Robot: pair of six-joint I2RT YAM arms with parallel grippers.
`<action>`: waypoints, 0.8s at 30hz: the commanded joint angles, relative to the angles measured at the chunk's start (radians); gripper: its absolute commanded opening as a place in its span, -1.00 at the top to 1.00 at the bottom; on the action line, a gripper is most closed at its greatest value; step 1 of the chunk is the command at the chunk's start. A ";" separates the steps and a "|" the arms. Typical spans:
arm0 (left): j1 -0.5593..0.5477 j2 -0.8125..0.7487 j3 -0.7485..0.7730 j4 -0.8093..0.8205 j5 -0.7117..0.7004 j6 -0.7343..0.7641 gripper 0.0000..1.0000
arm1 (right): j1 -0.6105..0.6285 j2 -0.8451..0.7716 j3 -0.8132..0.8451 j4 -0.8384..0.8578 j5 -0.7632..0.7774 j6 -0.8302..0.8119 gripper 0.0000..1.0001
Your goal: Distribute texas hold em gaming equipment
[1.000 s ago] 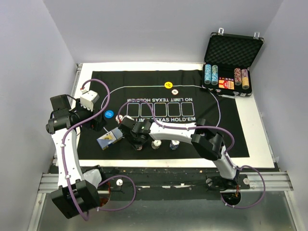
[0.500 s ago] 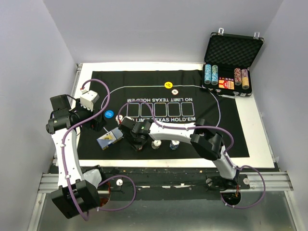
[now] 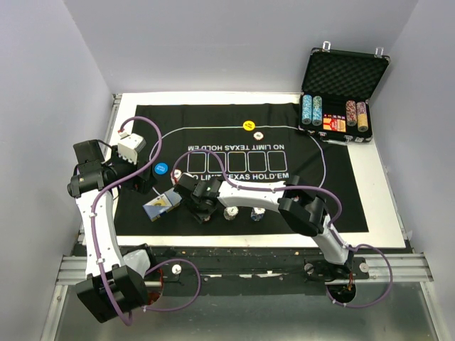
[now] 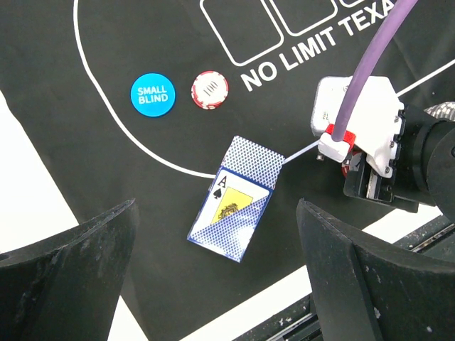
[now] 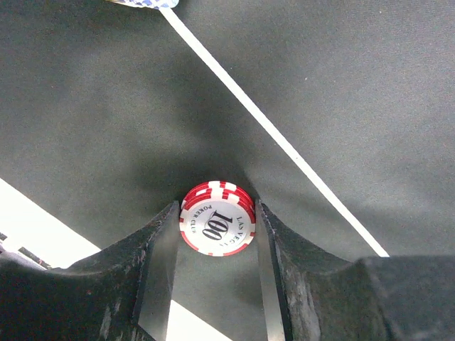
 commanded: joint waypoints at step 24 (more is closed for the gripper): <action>0.037 0.004 0.043 -0.029 0.014 0.028 -0.98 | -0.079 0.026 -0.033 -0.044 0.129 -0.064 0.05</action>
